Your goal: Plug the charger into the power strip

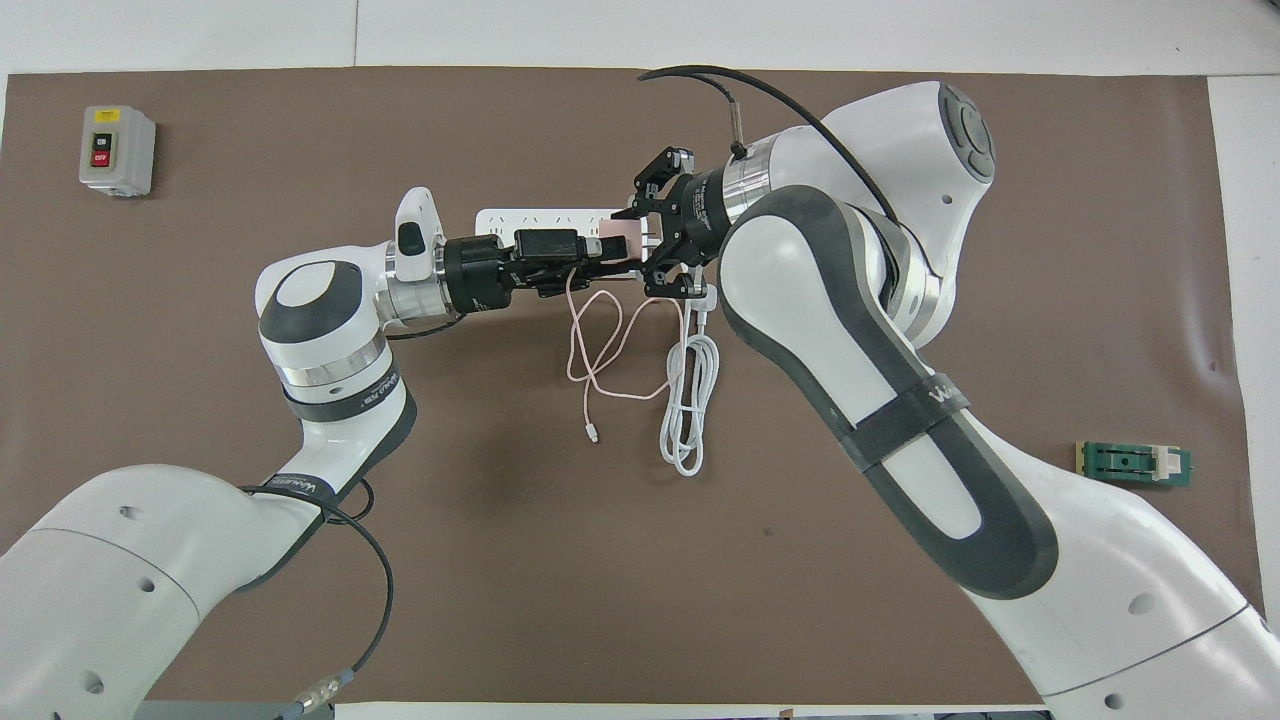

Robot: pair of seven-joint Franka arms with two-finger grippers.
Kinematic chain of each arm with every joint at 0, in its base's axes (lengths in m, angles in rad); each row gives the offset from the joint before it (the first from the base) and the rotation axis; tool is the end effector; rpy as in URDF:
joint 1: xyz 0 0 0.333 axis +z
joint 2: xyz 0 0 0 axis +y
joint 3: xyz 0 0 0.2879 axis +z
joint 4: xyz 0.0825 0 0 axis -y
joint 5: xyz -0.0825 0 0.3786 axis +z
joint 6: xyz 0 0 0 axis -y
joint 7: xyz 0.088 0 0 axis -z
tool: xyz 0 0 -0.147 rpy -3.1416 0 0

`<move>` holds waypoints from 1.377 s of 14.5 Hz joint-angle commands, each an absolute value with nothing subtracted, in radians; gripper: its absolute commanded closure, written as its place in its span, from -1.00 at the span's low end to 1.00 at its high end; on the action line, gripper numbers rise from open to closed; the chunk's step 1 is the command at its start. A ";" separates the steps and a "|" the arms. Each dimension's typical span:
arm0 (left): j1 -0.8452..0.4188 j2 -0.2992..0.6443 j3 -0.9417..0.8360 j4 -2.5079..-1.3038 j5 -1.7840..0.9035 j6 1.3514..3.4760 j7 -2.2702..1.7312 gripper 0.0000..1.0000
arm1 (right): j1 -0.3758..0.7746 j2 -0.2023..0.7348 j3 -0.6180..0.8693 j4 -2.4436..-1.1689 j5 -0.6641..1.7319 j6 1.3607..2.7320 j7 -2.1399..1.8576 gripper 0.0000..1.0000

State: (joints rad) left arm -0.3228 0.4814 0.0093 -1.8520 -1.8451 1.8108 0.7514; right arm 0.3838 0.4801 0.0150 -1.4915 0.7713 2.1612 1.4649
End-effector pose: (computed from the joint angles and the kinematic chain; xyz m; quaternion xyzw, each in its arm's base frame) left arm 0.5791 -0.3116 0.2883 0.6985 0.0331 -0.0003 0.7148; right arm 0.6343 0.3210 0.3702 -0.7018 0.6231 0.2160 0.2693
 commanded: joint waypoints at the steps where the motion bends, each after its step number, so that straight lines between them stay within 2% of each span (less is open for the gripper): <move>1: -0.330 0.449 0.017 -1.890 -1.871 1.807 0.801 1.00 | 0.374 0.495 0.018 -1.463 0.785 2.137 1.477 1.00; 3: -0.330 0.451 0.017 -1.890 -1.871 1.807 0.818 1.00 | 0.374 0.494 0.018 -1.463 0.790 2.138 1.477 1.00; 4: -0.330 0.451 0.017 -1.890 -1.871 1.807 0.818 1.00 | 0.371 0.494 0.017 -1.465 0.795 2.135 1.482 0.36; 5: -0.327 0.453 0.018 -1.885 -1.868 1.807 0.819 1.00 | 0.373 0.492 0.014 -1.465 0.795 2.132 1.500 -0.95; 6: -0.324 0.453 0.017 -1.879 -1.859 1.812 0.821 1.00 | 0.370 0.491 0.012 -1.465 0.795 2.129 1.512 -1.00; 11: -0.321 0.414 0.048 -1.847 -1.705 1.899 0.798 1.00 | 0.302 0.453 0.006 -1.468 0.787 2.080 1.519 -1.00; 15: -0.321 0.316 0.067 -1.839 -1.415 1.996 0.607 1.00 | 0.206 0.391 0.002 -1.474 0.723 1.999 1.513 -1.00; 20: -0.313 0.201 0.139 -1.835 -0.996 1.971 0.320 1.00 | 0.097 0.328 0.000 -1.471 0.574 1.818 1.347 -1.00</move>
State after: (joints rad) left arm -0.3169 0.2573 0.1118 -1.8168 -1.1291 1.9778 0.4135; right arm 0.1292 0.3564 -0.0090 -1.4642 0.6237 1.8720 1.4269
